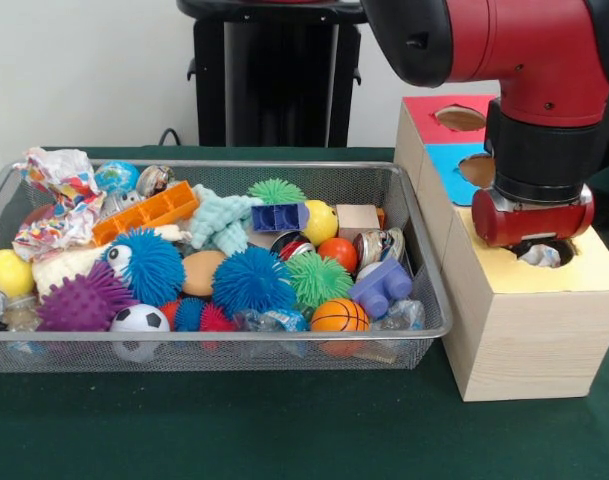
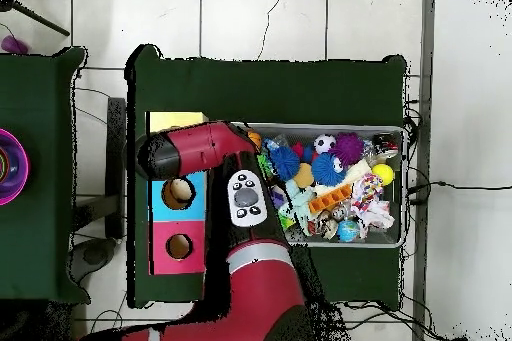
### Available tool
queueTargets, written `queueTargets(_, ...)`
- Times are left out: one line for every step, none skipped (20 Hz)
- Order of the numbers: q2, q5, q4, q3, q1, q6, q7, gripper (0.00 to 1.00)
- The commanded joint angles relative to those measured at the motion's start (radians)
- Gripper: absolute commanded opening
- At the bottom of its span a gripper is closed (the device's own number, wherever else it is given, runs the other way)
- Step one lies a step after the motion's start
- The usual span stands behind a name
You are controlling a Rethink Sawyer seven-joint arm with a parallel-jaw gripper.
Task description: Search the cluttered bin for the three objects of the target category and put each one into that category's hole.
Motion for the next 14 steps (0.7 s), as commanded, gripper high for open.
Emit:
queueTargets(0.039,-0.023,0.071,-0.036,0.005,0.059,0.095,0.00)
queueTargets(0.018,-0.020,0.080,-0.039,0.008,0.073,0.093,0.00)
queueTargets(-0.011,-0.013,0.094,-0.044,0.014,0.099,0.095,0.00)
queueTargets(-0.041,-0.006,0.109,-0.049,0.019,0.125,0.097,0.00)
queueTargets(-0.058,-0.001,0.114,-0.053,0.023,0.146,0.095,0.00)
queueTargets(-0.067,0.002,0.120,-0.053,0.023,0.150,0.094,0.00)
queueTargets(-0.074,0.003,0.125,-0.055,0.024,0.148,0.093,0.00)
queueTargets(-0.076,0.006,0.129,-0.055,0.023,0.146,0.094,0.00)
queueTargets(-0.074,0.008,0.127,-0.053,0.020,0.148,0.090,0.00)
queueTargets(-0.073,0.010,0.126,-0.050,0.017,0.149,0.085,0.00)
queueTargets(-0.077,0.012,0.128,-0.049,0.015,0.155,0.082,0.00)
queueTargets(-0.084,0.014,0.130,-0.048,0.015,0.163,0.079,0.00)
queueTargets(-0.085,0.017,0.125,-0.046,0.015,0.176,0.077,0.00)
queueTargets(-0.088,0.018,0.125,-0.046,0.015,0.180,0.076,0.00)
